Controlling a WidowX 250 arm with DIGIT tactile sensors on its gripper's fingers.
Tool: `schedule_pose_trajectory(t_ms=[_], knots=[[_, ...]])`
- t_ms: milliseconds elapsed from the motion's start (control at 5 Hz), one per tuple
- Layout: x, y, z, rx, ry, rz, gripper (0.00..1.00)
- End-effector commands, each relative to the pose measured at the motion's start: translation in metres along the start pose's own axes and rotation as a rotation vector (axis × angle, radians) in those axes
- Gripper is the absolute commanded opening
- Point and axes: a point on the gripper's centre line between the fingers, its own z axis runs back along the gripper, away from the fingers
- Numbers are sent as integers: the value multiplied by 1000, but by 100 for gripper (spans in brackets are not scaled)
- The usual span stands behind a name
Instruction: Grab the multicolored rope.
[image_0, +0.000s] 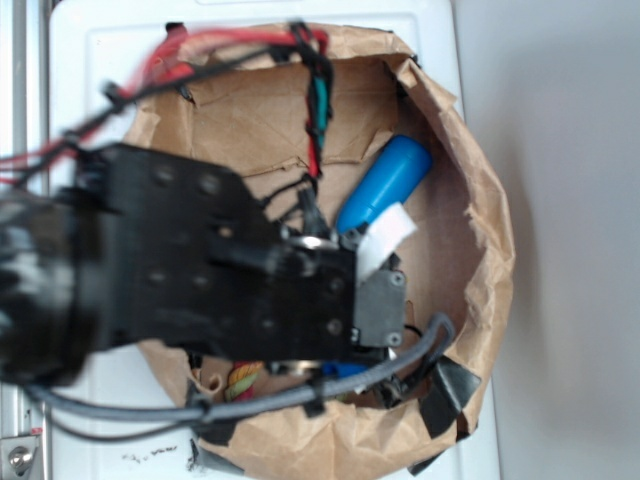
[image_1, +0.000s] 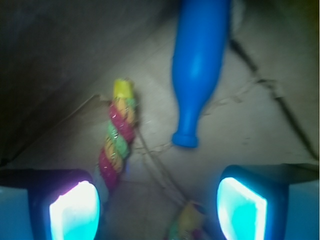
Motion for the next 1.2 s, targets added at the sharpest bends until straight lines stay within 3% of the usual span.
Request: schedule_pose_trajectory(t_ms=[0,400,600,800,1000], knots=[[-18,-11,-2,-44,-29,-66,100],[-32,-32,-15,-37,-22,-65,100],[-29,-42,-23,-75,2,-10,100],[-27,-45,-33,-76,-15,-19,100],[-13,-35,-51,-37,-42,-18,100]])
